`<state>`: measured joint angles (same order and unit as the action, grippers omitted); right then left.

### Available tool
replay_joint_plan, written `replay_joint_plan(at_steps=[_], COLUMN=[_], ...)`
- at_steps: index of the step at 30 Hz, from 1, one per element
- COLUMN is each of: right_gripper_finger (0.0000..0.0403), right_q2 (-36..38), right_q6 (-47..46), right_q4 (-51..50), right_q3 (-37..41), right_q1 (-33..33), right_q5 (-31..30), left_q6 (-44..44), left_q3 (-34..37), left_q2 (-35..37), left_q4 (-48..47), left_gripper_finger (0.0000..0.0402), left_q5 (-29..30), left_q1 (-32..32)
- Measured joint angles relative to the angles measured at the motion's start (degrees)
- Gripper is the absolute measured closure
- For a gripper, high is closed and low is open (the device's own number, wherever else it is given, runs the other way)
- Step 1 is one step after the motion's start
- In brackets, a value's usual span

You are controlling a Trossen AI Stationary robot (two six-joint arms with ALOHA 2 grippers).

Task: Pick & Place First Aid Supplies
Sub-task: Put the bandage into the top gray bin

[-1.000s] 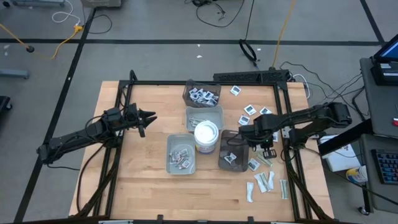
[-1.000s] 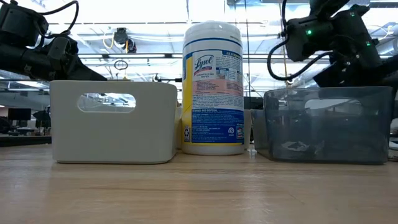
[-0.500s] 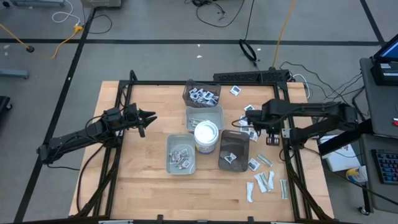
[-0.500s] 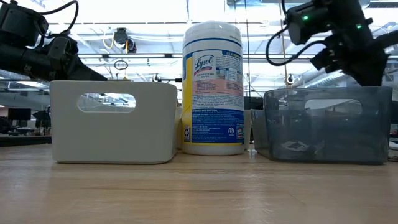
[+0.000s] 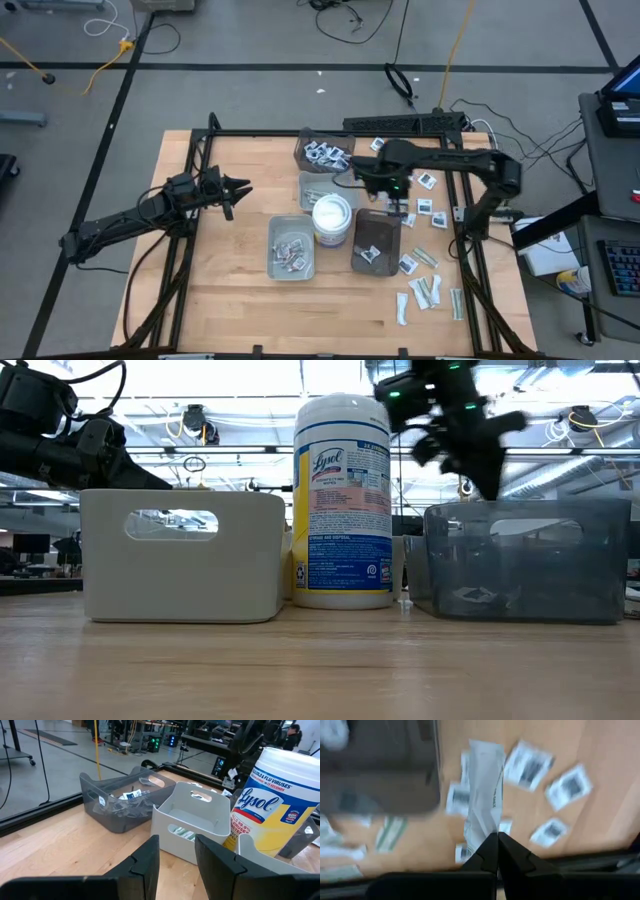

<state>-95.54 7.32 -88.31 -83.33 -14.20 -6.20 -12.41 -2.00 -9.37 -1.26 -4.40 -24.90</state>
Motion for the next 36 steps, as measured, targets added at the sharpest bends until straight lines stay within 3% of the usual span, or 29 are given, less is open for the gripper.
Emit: replay_joint_plan(at_steps=[10, 16, 23, 30, 36], right_gripper_finger=[0.0403, 0.0403, 0.0403, 0.0400, 0.0347], right_q2=[-17.54, -24.48, -28.37, -29.06, -29.10], right_q6=[3.26, 4.78, 6.84, 8.38, 7.05], right_q4=[-0.50, 0.21, 5.53, 6.84, 6.95], right_q3=[-25.37, -36.56, -38.23, -38.18, -38.18], right_q1=[-0.27, -0.90, -1.73, -2.00, -3.04], right_q5=[0.22, 0.28, 4.92, 4.65, 4.52], left_q6=[0.01, 0.01, 0.00, 0.01, 0.01], left_q3=[0.01, 0.00, 0.00, 0.00, 0.02], left_q2=[0.00, 0.00, 0.00, 0.00, 0.00], left_q4=[-0.02, 0.00, -0.02, 0.00, -0.02], left_gripper_finger=[0.0273, 0.0273, 0.0273, 0.0273, 0.0273], left_q5=[0.00, 0.00, 0.00, 0.00, 0.00], left_q1=[0.01, 0.01, -0.01, 0.01, 0.01])
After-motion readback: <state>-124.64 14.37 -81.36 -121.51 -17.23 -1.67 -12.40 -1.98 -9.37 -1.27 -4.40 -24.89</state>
